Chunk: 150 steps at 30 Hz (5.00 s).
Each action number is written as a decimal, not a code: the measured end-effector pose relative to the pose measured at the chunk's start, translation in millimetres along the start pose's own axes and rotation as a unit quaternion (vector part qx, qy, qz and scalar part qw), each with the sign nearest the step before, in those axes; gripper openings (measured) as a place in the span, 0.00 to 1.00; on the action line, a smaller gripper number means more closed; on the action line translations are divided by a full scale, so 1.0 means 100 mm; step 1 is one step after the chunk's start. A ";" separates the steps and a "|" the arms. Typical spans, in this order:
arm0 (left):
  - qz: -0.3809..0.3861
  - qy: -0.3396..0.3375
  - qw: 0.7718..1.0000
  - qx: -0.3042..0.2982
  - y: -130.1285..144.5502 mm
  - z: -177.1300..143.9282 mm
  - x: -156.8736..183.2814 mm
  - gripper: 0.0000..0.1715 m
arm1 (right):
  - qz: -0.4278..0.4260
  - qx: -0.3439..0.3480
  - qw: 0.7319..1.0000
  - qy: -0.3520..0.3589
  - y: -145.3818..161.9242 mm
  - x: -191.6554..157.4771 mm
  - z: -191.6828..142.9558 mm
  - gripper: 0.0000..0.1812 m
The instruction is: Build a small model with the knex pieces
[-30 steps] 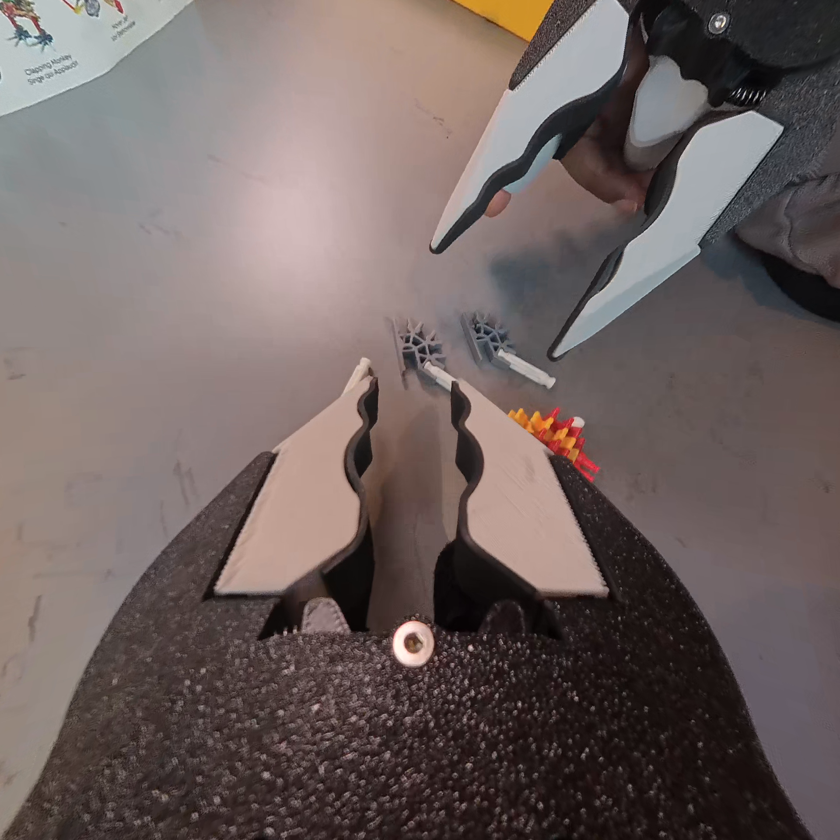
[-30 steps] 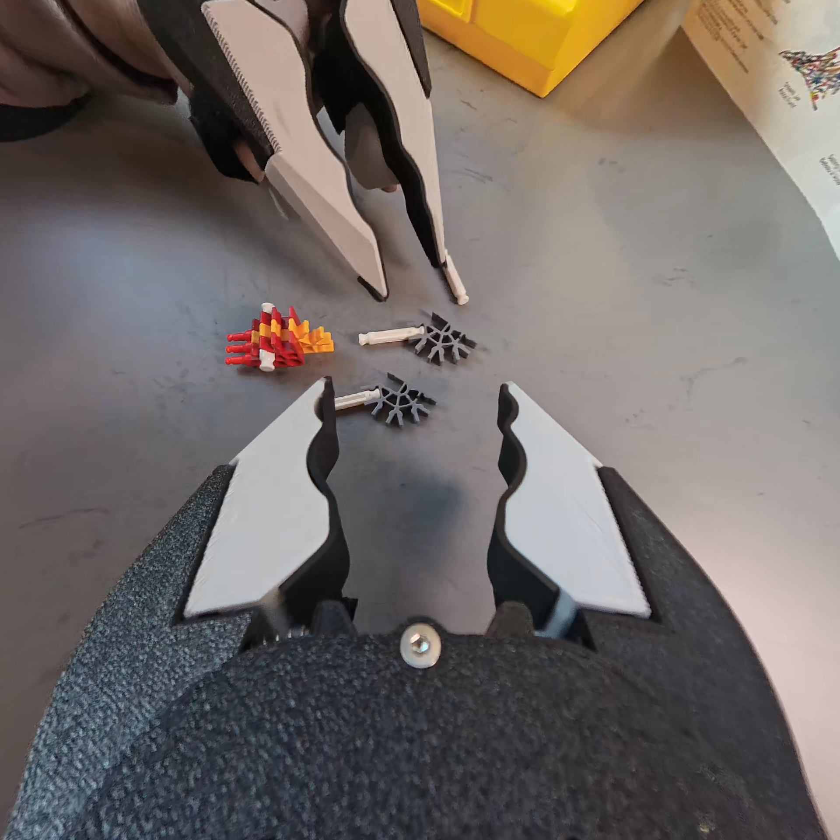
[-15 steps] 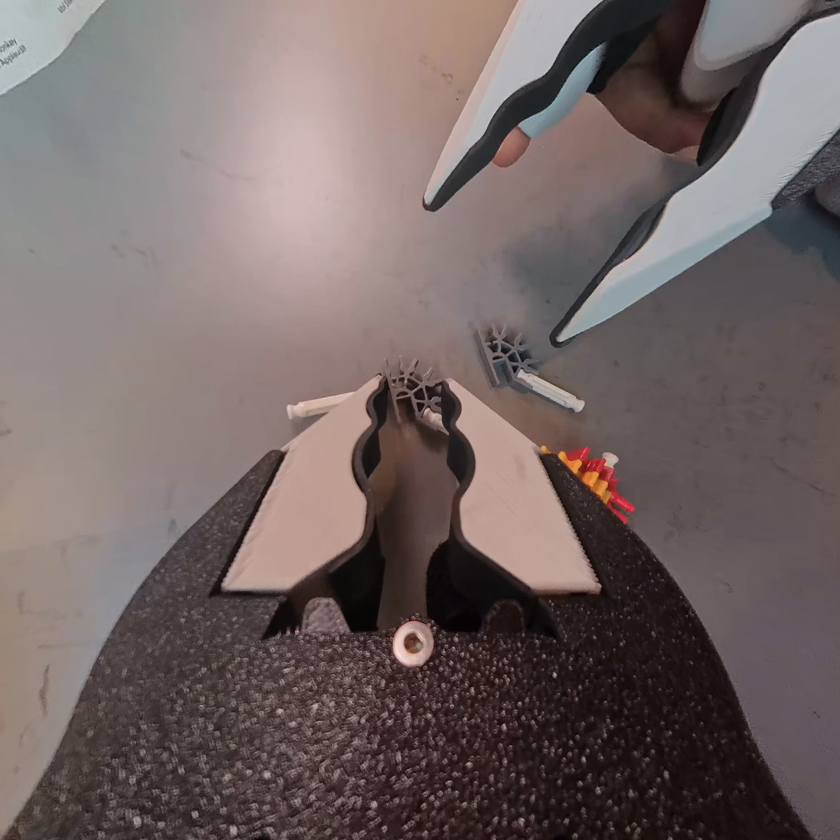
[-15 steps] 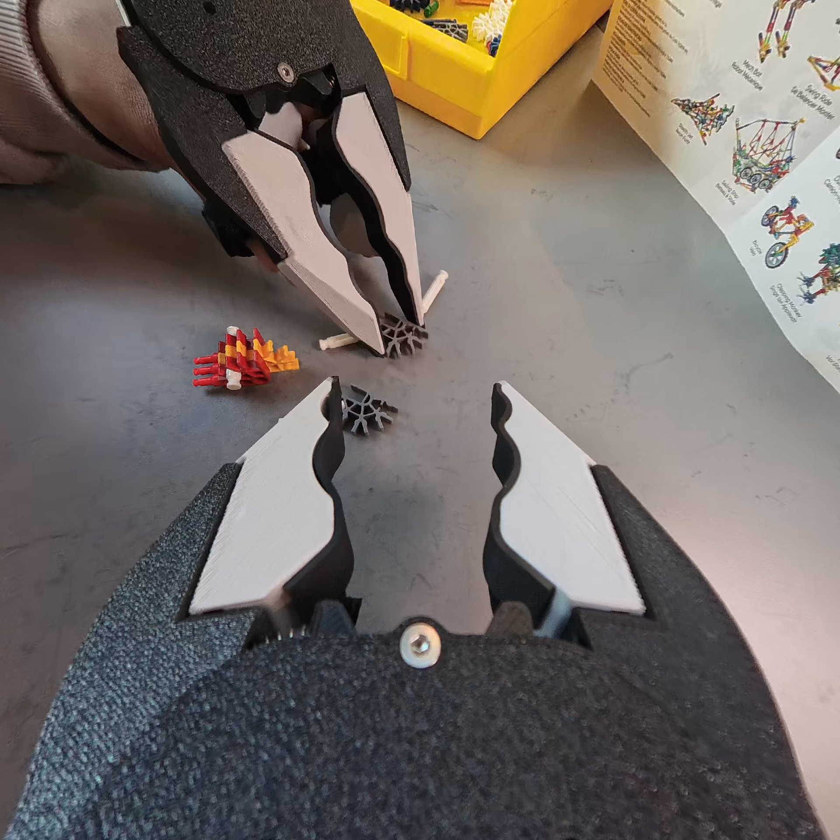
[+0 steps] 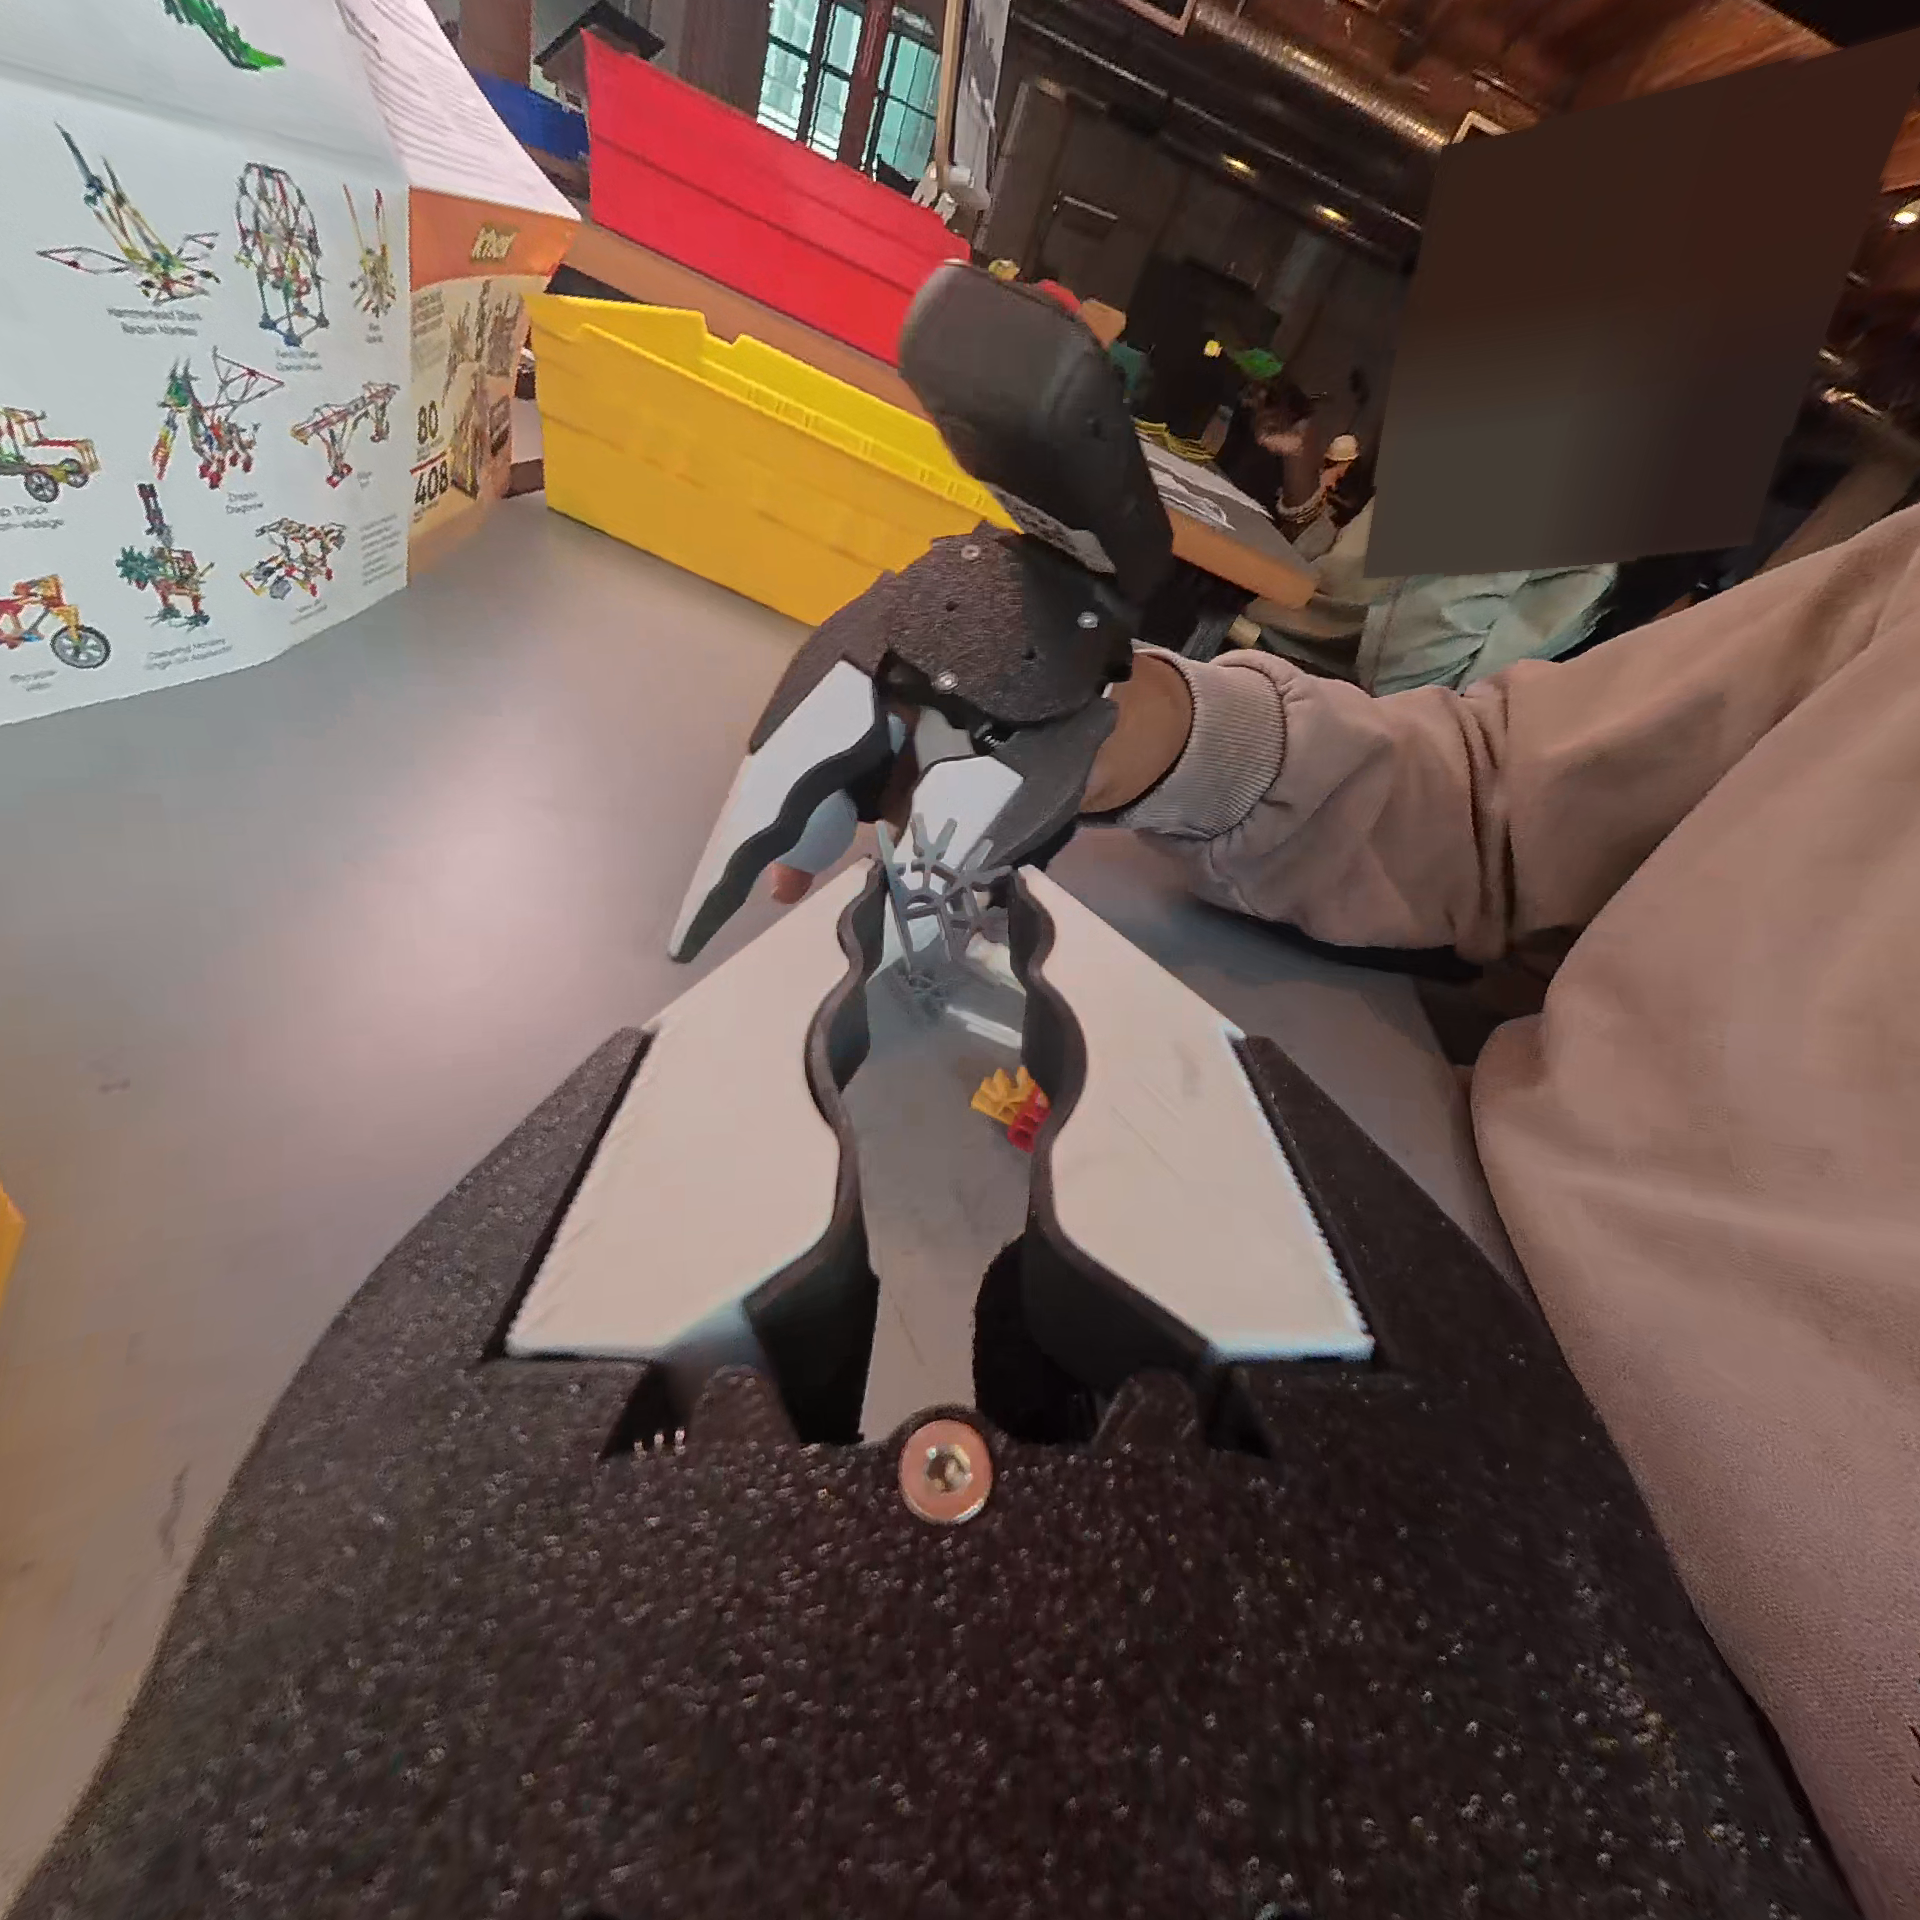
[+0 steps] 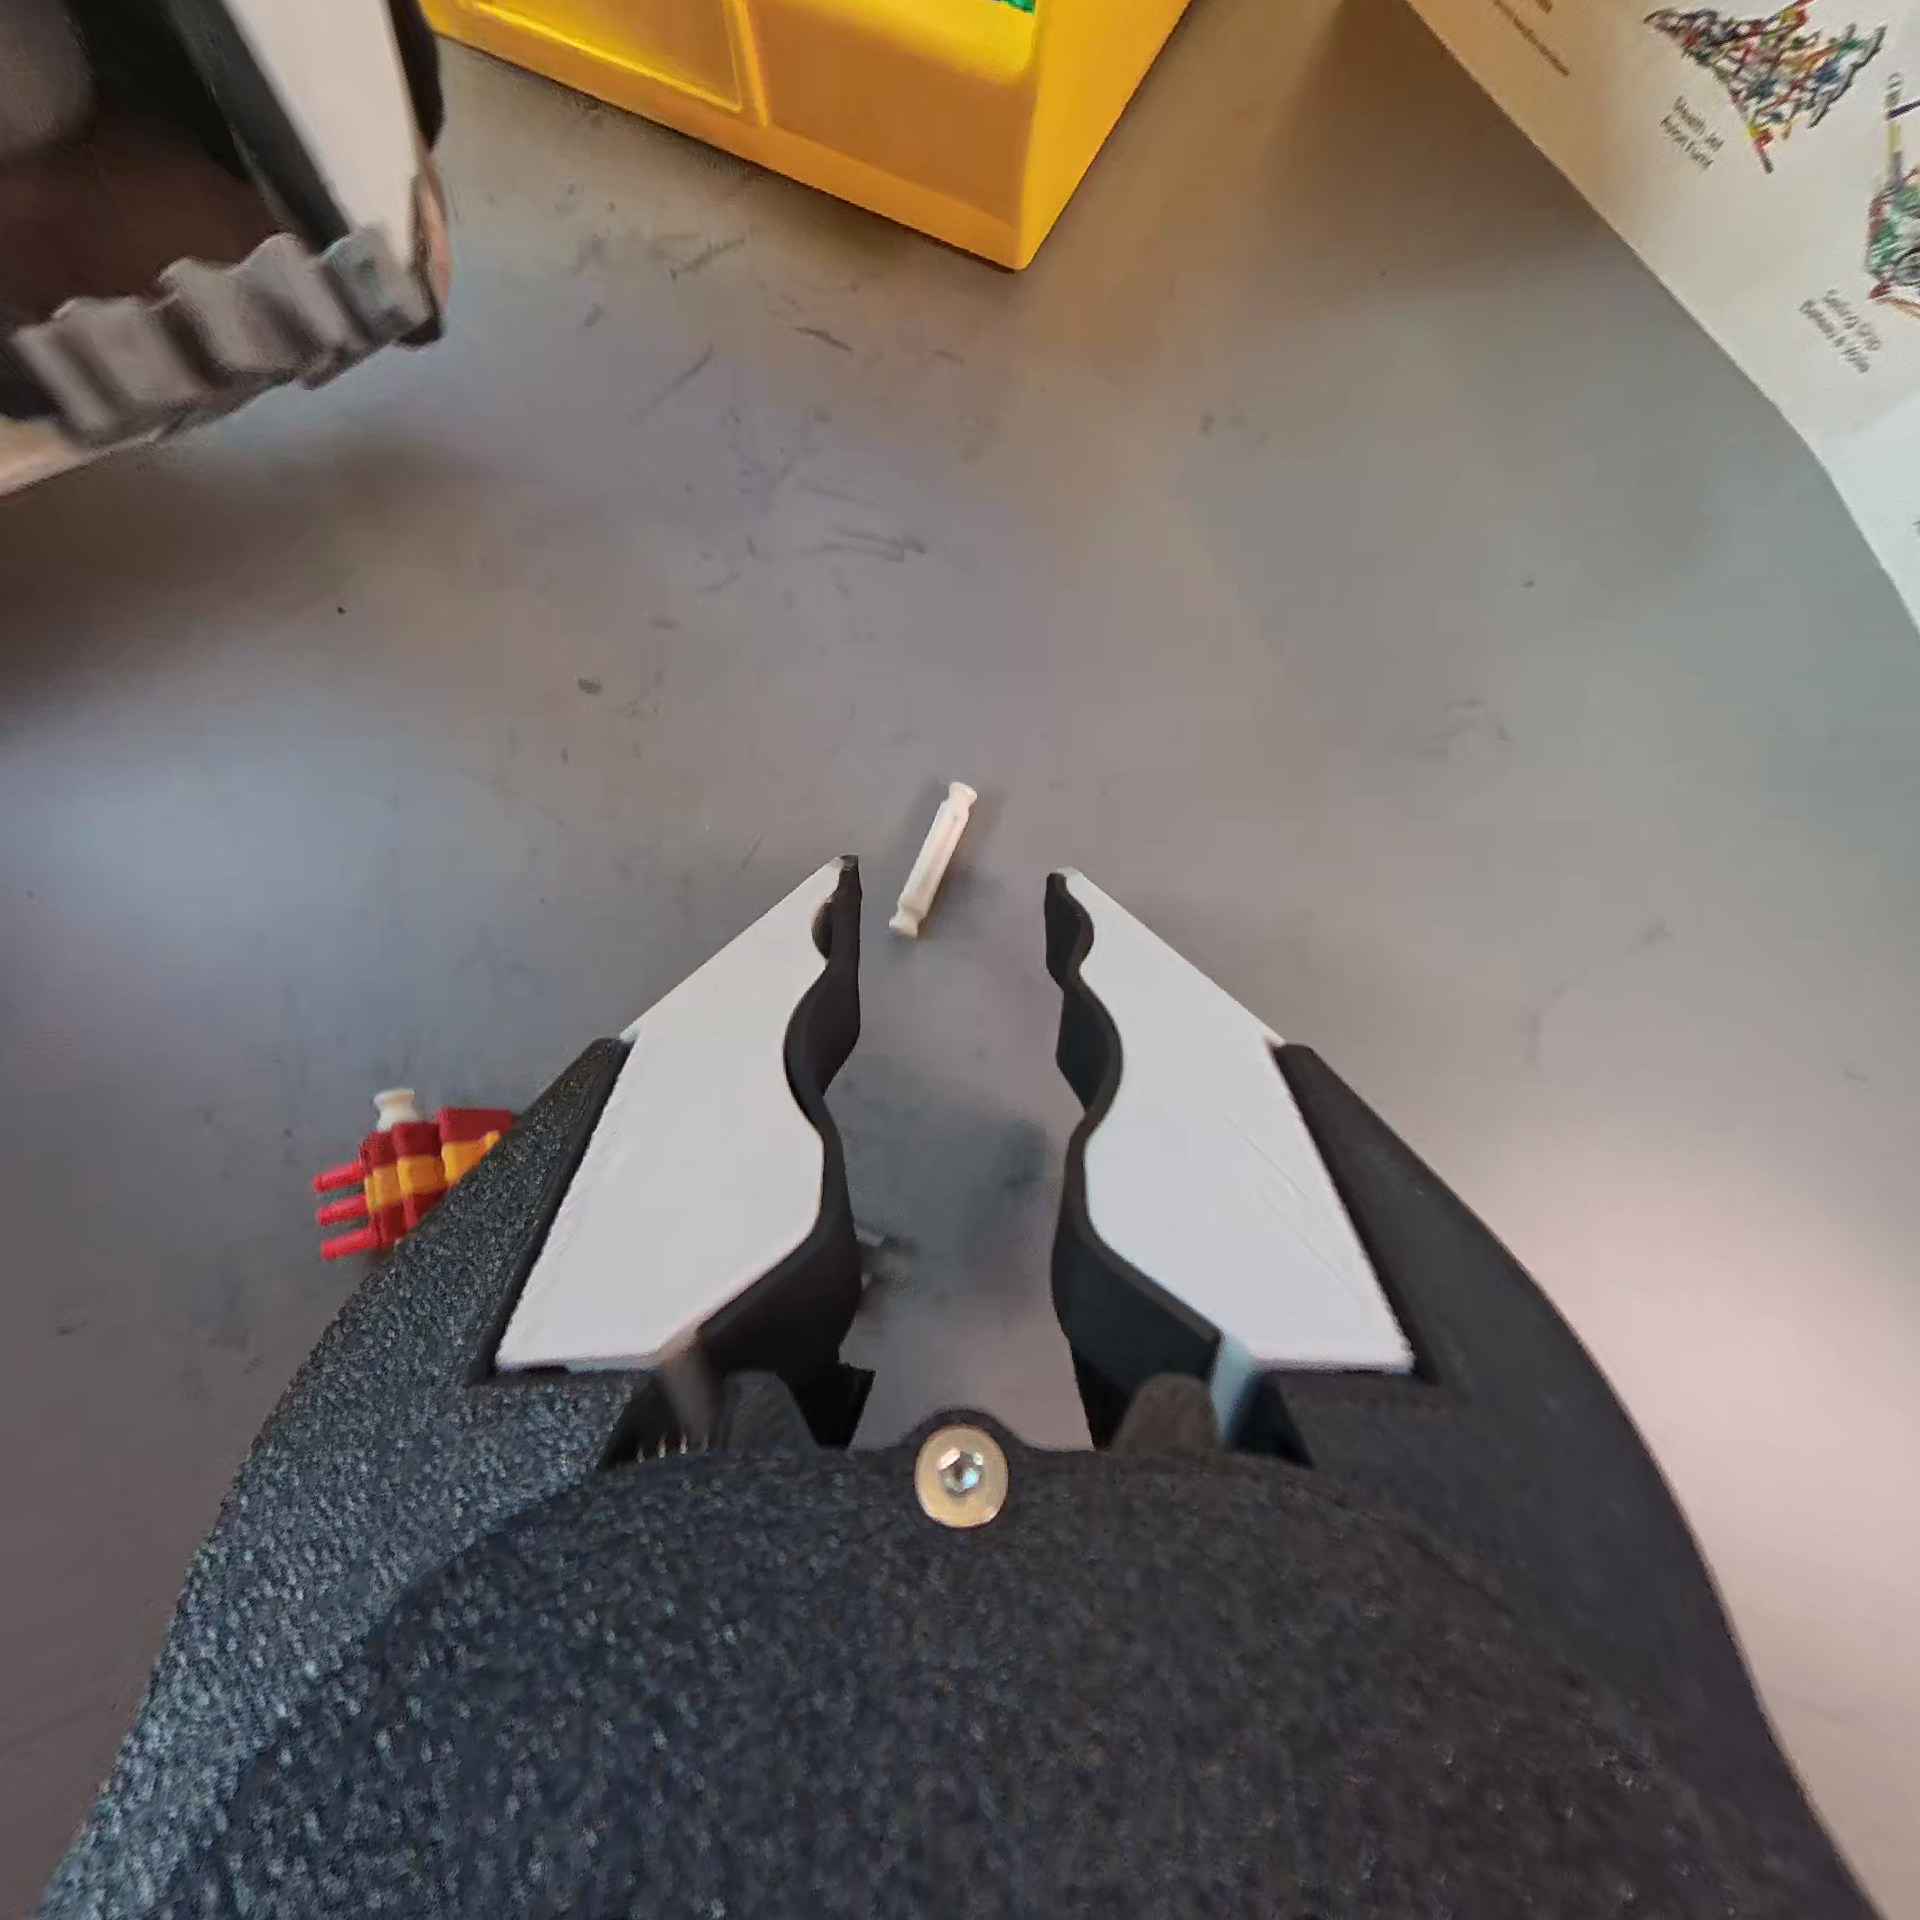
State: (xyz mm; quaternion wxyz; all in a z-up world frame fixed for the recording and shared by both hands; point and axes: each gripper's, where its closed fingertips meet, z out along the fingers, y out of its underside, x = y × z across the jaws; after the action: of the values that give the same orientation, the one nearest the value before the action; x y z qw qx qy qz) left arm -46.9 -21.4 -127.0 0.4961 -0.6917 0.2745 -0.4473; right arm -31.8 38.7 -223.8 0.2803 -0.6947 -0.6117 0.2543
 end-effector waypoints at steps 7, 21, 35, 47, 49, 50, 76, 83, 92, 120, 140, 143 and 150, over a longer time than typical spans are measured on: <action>0.011 0.024 1.000 -0.005 0.03 0.07 0.11 0.13 | -0.047 -0.021 0.998 -0.023 -0.02 -0.01 0.11 0.01; 0.109 0.085 0.990 0.031 -0.01 0.27 0.62 0.13 | -0.105 0.271 0.923 -0.253 -0.57 -0.73 -1.19 0.01; 0.079 0.105 0.991 0.018 0.02 0.32 0.69 0.13 | -0.123 0.241 0.923 -0.274 -0.49 -0.87 -1.19 0.01; 0.038 0.059 0.991 -0.115 0.51 0.53 0.51 0.00 | -0.144 0.138 0.950 -0.240 -0.07 -0.81 -0.95 0.01; 0.041 0.055 0.987 -0.144 0.62 0.58 0.53 0.00 | -0.128 0.122 0.953 -0.245 0.10 -0.83 -0.92 0.01; 0.044 0.056 0.985 -0.157 0.68 0.60 0.55 0.00 | -0.122 0.110 0.955 -0.246 0.20 -0.84 -0.91 0.01; 0.273 0.000 0.912 -0.306 1.21 0.92 0.72 0.19 | -0.176 -0.069 0.967 -0.173 0.98 -0.74 -0.77 0.02; 0.306 0.009 0.882 -0.357 1.30 0.91 0.68 0.19 | -0.175 -0.071 0.967 -0.173 0.98 -0.74 -0.77 0.02; 0.308 0.034 0.871 -0.382 1.33 0.91 0.73 0.13 | -0.167 -0.061 0.968 -0.178 0.95 -0.74 -0.79 0.13; 0.229 -0.024 0.939 -0.256 0.84 0.53 0.46 0.11 | -0.159 -0.097 0.977 -0.106 0.75 -1.07 -0.53 0.15; 0.199 0.091 0.930 -0.295 1.17 0.65 0.91 0.06 | -0.241 0.048 0.943 -0.223 0.47 -1.34 -1.03 0.00; 0.201 0.085 0.926 -0.308 1.22 0.64 0.87 0.03 | -0.236 0.025 0.949 -0.209 0.55 -1.25 -0.97 0.00; 0.198 0.063 0.931 -0.299 1.18 0.65 0.78 0.10 | -0.210 -0.020 0.958 -0.196 0.73 -1.07 -0.84 0.14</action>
State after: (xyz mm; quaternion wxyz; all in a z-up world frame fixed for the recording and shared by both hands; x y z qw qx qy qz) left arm 53.3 -99.0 -216.9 0.3263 -0.7100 0.5576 -0.2801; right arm 65.0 -81.4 -213.8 0.1882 -0.4929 -0.7915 0.3085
